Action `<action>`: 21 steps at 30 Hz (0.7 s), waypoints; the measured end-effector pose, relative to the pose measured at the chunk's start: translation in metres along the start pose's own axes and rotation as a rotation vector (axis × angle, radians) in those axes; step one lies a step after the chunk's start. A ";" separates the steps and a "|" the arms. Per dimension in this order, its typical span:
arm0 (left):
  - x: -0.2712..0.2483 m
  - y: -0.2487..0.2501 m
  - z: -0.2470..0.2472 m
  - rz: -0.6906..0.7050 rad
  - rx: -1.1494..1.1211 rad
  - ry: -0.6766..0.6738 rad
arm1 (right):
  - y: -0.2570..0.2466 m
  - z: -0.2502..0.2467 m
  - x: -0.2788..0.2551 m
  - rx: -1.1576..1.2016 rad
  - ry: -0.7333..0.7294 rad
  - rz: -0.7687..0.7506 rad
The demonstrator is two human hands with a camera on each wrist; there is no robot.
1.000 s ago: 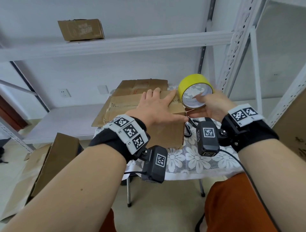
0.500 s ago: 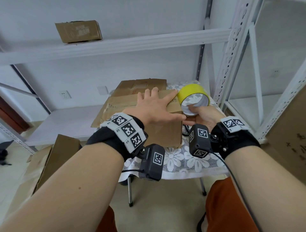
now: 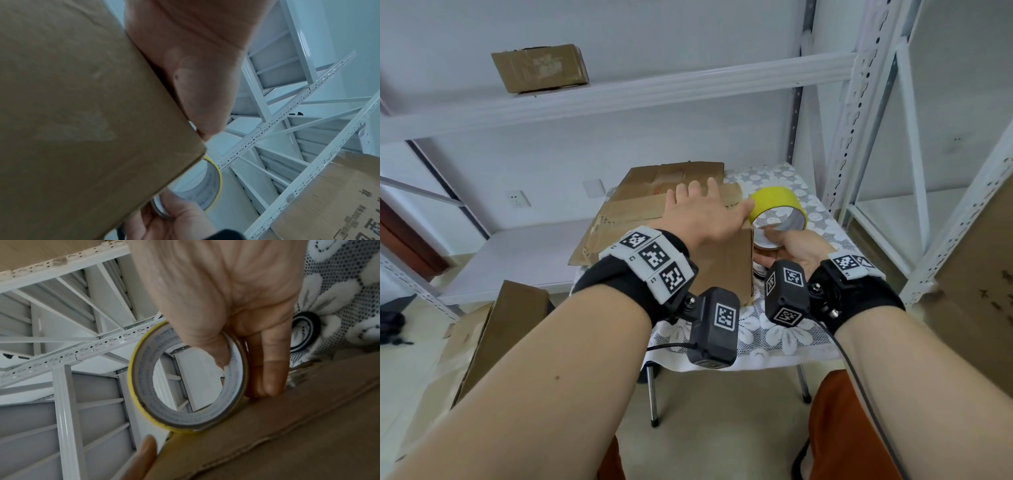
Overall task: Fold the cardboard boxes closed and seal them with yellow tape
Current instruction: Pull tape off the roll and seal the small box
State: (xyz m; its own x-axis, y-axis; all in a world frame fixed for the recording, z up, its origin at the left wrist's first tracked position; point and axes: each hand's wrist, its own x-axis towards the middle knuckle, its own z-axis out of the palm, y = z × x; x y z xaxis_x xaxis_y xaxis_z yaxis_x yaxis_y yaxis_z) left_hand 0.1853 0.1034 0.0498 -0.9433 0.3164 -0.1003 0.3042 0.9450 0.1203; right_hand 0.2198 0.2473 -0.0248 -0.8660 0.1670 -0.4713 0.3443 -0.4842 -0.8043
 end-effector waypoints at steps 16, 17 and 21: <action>0.012 0.031 -0.003 -0.131 -0.062 -0.006 | 0.008 -0.010 0.015 -0.088 0.082 -0.108; 0.013 0.031 -0.002 -0.133 -0.062 -0.008 | 0.007 -0.010 0.015 -0.130 0.096 -0.141; 0.016 0.032 -0.004 -0.116 -0.043 -0.034 | 0.001 -0.007 0.014 -0.316 0.163 -0.291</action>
State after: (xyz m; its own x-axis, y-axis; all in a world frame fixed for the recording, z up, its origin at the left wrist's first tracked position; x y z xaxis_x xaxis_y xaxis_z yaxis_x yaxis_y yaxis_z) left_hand 0.1796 0.1386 0.0558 -0.9666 0.2086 -0.1490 0.1868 0.9712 0.1478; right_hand 0.2108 0.2553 -0.0352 -0.8835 0.4022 -0.2399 0.2110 -0.1156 -0.9706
